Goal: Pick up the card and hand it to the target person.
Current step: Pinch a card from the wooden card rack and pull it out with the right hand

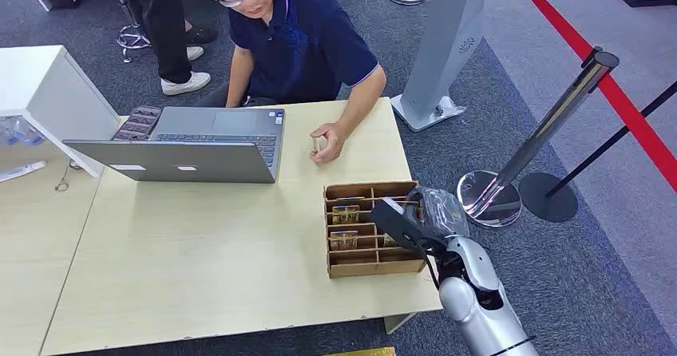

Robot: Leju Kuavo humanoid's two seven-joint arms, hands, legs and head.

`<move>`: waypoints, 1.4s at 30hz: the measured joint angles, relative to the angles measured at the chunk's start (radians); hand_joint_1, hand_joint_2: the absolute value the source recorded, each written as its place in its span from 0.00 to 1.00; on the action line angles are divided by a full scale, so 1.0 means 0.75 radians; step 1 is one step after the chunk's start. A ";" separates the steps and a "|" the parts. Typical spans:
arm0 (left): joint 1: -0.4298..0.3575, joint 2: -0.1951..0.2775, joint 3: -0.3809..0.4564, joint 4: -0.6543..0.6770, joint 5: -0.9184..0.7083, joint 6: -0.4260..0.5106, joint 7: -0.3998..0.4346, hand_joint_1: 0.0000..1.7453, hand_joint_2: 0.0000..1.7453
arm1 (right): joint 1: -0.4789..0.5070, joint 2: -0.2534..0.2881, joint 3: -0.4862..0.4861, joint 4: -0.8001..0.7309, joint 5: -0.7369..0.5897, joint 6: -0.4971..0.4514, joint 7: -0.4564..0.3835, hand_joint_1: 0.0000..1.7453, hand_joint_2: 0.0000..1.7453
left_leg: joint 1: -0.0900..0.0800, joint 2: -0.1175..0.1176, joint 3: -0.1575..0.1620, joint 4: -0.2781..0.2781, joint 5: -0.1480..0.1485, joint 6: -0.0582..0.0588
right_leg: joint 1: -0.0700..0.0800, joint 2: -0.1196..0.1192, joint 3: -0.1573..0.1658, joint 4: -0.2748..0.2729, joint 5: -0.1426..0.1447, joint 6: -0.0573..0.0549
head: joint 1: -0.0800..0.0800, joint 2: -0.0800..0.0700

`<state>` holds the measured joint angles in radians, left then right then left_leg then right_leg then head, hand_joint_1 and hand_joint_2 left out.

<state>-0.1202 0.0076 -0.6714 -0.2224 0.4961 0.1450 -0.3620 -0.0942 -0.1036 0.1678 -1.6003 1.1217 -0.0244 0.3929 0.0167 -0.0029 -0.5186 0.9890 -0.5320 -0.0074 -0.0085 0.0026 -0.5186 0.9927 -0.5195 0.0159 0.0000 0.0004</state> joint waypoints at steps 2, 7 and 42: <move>0.000 0.000 0.000 0.000 0.000 0.000 0.000 0.00 0.00 | 0.000 -0.002 -0.001 -0.007 -0.012 0.004 0.001 0.90 1.00 | 0.000 0.000 0.000 0.000 0.000 0.000 | 0.000 0.000 0.000 0.000 0.000 0.000 | 0.000 0.000; 0.000 0.001 0.000 0.000 -0.003 0.001 -0.001 0.00 0.00 | -0.001 -0.008 -0.005 -0.036 -0.048 0.019 0.004 0.90 1.00 | 0.000 0.000 -0.001 0.000 0.000 0.000 | 0.000 0.000 0.000 0.000 0.000 0.000 | 0.000 0.000; 0.001 0.002 0.002 0.000 -0.012 0.000 -0.001 0.00 0.00 | -0.046 -0.069 -0.006 -0.178 -0.038 0.079 0.056 0.90 1.00 | 0.000 0.000 -0.001 0.000 0.000 0.000 | 0.000 0.000 -0.001 0.000 0.000 0.000 | 0.000 0.000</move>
<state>-0.1198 0.0088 -0.6700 -0.2224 0.4871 0.1451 -0.3626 -0.1283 -0.1551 0.1637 -1.7338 1.0929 0.0345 0.4346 0.0166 -0.0031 -0.5194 0.9891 -0.5320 -0.0074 -0.0086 0.0026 -0.5191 0.9927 -0.5195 0.0159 0.0001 0.0004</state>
